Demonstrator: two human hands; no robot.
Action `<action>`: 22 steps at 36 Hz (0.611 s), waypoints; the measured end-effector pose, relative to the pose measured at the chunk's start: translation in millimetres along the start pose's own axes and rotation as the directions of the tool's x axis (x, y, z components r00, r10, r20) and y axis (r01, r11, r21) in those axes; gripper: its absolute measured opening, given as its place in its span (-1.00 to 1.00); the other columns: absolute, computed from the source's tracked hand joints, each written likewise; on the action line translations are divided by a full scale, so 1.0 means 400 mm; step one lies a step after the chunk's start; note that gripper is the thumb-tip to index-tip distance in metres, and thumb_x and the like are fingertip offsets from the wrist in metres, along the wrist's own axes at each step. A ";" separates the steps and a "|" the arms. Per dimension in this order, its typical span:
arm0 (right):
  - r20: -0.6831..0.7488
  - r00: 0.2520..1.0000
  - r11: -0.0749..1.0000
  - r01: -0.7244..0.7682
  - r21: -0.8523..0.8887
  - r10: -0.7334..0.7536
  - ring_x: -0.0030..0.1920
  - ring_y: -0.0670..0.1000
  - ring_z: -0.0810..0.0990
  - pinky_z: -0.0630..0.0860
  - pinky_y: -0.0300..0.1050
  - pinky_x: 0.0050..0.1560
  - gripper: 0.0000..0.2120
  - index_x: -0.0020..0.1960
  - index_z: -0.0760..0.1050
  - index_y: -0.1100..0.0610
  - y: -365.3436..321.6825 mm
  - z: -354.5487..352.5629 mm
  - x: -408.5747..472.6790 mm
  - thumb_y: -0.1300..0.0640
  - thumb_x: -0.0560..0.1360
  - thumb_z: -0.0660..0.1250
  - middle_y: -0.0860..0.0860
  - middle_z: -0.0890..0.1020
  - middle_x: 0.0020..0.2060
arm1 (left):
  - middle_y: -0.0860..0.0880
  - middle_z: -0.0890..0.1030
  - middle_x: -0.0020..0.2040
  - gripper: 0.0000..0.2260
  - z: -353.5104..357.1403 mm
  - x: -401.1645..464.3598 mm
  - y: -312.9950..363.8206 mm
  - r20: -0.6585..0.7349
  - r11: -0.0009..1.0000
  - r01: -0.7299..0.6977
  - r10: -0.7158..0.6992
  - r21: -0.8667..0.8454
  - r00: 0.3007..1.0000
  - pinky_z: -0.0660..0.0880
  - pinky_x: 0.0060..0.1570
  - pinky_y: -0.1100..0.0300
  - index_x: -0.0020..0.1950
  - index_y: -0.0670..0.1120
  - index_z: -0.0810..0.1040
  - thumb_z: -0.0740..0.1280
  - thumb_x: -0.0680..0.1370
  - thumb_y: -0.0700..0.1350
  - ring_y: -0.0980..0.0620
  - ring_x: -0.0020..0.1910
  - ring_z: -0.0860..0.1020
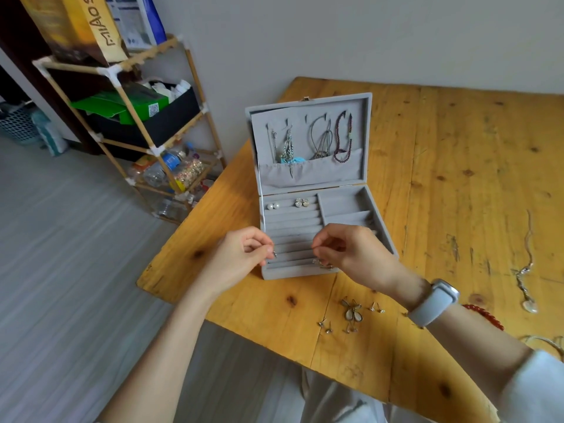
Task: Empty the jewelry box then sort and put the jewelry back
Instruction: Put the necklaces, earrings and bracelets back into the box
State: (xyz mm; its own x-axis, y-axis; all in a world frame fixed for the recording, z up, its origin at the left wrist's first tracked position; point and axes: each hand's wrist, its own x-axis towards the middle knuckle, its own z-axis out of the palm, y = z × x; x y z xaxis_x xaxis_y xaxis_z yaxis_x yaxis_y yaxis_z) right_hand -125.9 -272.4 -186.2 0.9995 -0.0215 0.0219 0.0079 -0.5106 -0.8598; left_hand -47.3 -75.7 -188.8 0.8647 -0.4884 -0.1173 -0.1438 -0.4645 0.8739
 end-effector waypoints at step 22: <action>-0.052 0.998 0.999 -0.036 -0.025 0.035 -0.31 -0.08 0.56 0.49 -0.30 -0.26 -0.92 -0.13 0.54 0.08 0.037 0.034 0.052 0.23 0.49 0.31 -0.02 0.60 -0.35 | 0.11 0.62 -0.27 -0.93 -0.005 0.068 0.032 0.032 0.923 0.015 -0.029 0.384 0.999 0.44 -0.23 0.36 -0.18 0.00 0.60 0.37 0.48 -0.14 0.28 -0.29 0.53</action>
State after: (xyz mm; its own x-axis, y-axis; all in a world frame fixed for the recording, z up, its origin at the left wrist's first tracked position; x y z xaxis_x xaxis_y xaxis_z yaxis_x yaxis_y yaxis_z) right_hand -104.5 -268.7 -205.3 0.9963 -0.0834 0.0185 -0.0288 -0.5309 -0.8470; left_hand -24.7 -93.4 -179.9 0.8525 -0.4982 -0.1581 -0.3048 -0.7195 0.6240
